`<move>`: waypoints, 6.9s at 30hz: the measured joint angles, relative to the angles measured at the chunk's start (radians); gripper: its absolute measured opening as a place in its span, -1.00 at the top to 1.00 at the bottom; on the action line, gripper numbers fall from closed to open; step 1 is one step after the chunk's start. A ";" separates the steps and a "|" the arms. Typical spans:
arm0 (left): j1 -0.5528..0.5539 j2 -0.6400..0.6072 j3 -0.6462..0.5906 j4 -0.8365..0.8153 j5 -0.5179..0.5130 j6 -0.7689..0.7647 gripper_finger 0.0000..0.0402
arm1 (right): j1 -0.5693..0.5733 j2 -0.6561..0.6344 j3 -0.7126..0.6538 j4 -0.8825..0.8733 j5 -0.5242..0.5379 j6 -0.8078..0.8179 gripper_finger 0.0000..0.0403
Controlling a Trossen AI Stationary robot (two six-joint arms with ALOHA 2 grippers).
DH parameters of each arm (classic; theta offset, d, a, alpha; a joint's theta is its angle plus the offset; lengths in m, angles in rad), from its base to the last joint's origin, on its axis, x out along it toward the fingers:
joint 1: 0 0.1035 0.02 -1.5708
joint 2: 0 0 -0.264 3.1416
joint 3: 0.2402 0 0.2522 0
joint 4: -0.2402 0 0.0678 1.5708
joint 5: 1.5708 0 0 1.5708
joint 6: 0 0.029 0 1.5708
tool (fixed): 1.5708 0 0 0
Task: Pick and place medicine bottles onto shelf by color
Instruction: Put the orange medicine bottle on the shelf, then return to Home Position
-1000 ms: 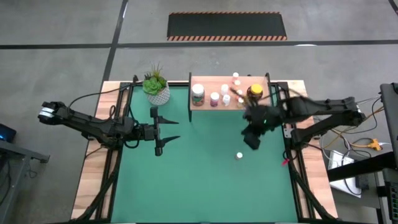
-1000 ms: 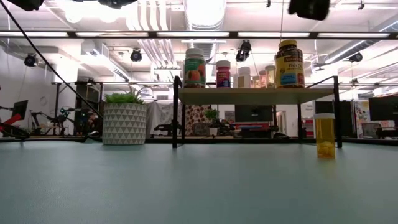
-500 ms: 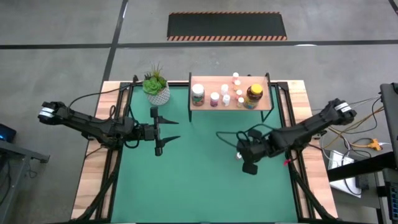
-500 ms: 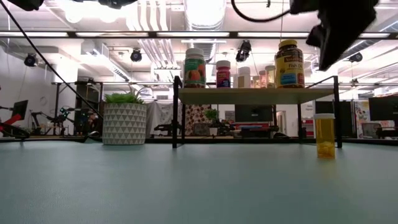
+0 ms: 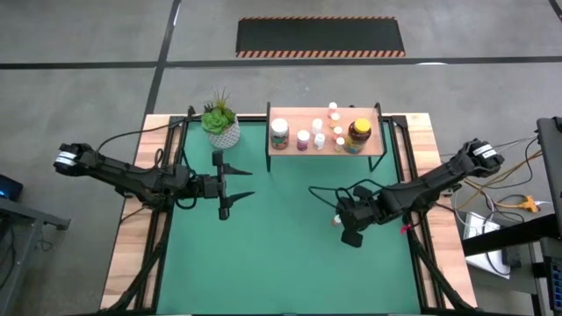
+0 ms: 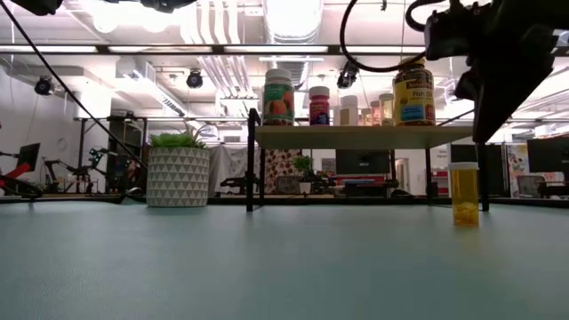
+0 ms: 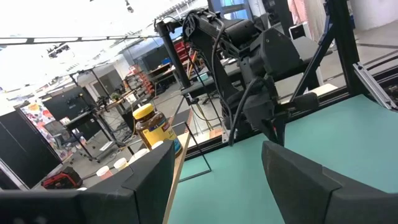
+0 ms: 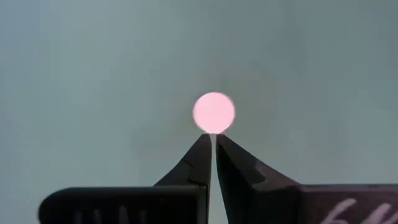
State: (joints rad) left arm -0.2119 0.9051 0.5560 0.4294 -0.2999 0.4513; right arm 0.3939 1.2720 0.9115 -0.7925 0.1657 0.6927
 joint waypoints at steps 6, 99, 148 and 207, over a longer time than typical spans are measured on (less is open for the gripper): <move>0.000 0.000 0.000 0.000 0.000 0.000 -0.11 | 0.001 0.001 0.000 0.058 -0.012 0.034 0.60; 0.000 0.000 0.000 -0.023 0.000 0.000 -0.11 | -0.691 -0.264 0.402 -0.645 0.145 0.020 0.47; 0.000 0.000 0.000 -0.020 0.000 0.000 -0.11 | -0.834 -0.241 0.441 -0.621 0.089 -0.075 0.17; -0.128 -0.697 -0.475 -0.177 -0.092 -0.022 0.71 | -0.341 -0.686 -0.725 1.404 -0.083 -1.162 0.96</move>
State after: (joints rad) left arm -0.3397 0.2077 0.0814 0.2528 -0.3923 0.4291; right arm 0.0533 0.5861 0.1861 0.6119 0.0829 -0.4688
